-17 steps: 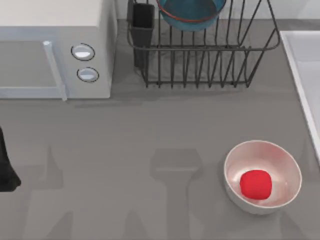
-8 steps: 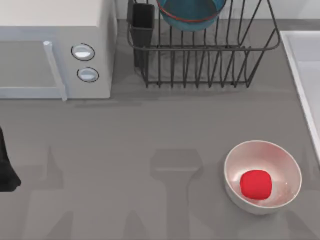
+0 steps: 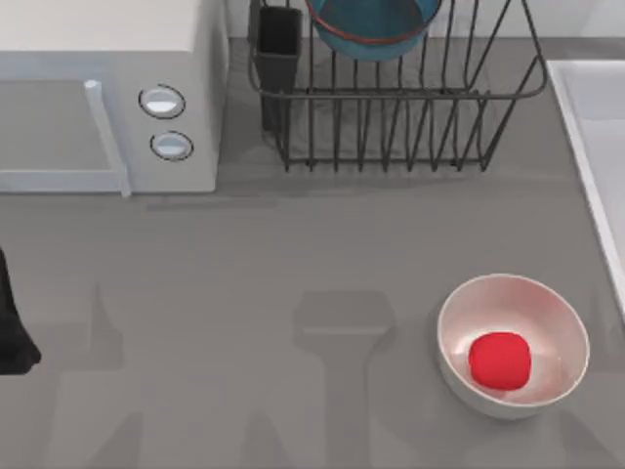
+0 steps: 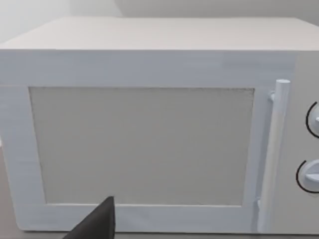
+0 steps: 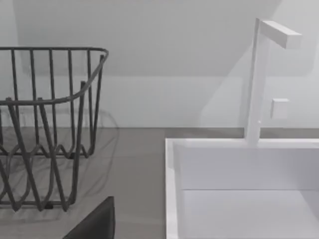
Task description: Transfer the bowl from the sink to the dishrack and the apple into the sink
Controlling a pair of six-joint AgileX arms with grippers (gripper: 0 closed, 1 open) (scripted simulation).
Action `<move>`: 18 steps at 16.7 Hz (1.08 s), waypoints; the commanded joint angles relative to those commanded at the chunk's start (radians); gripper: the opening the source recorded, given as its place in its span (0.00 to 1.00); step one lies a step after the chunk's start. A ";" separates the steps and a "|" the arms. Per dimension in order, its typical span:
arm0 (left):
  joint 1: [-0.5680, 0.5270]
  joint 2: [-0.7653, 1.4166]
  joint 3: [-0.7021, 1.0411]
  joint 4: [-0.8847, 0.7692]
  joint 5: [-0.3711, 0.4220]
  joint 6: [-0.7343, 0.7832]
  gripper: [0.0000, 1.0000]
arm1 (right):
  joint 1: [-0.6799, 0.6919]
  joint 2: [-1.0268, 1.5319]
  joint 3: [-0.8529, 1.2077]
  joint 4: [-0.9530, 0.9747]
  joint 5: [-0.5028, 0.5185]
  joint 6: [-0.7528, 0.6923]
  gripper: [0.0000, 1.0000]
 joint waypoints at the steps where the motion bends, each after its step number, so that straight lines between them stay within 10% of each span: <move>1: 0.000 0.000 0.000 0.000 0.000 0.000 1.00 | 0.000 0.000 0.000 0.000 0.000 0.000 1.00; 18: 0.000 0.000 0.000 0.000 0.000 0.000 1.00 | 0.076 0.107 0.100 -0.069 0.010 0.059 1.00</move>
